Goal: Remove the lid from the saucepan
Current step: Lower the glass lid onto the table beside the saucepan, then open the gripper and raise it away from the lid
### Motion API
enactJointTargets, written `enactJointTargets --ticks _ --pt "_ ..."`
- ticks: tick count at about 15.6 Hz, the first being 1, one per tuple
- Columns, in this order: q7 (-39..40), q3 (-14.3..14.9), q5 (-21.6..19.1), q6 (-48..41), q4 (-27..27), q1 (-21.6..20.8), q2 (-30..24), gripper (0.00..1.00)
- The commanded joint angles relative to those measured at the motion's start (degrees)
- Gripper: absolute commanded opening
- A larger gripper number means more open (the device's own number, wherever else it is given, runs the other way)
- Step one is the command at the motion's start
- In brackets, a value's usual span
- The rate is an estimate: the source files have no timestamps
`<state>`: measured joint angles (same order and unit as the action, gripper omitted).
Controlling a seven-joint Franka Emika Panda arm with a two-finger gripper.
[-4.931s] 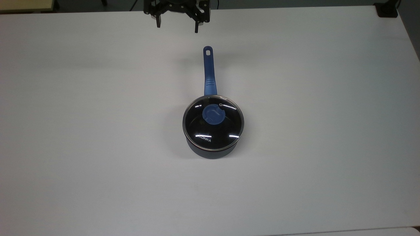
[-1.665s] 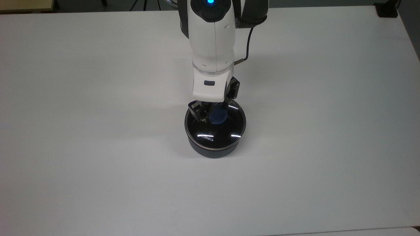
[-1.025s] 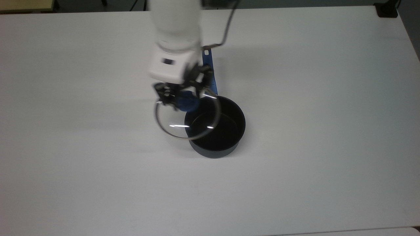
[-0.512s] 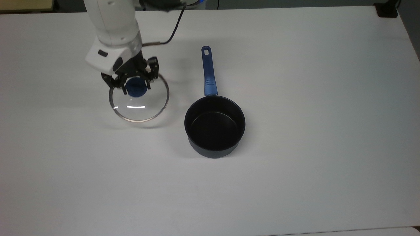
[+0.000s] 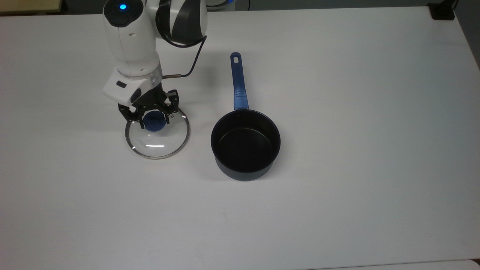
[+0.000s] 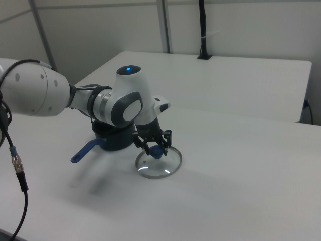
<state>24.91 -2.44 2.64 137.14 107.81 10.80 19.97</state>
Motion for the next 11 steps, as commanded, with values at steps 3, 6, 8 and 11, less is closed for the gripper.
enactJointTargets --ticks 3,6,8,11 --pt "-11.78 -0.29 0.87 -4.92 -1.01 -0.60 -4.83 1.00" --pt "-20.66 -0.20 1.48 -19.59 -5.05 -4.20 -10.28 1.00" --pt "-27.77 -0.11 2.71 -25.76 -6.99 -6.39 -13.18 1.00" --pt "-31.85 3.12 3.42 -31.83 -7.17 -11.75 -17.31 1.00"
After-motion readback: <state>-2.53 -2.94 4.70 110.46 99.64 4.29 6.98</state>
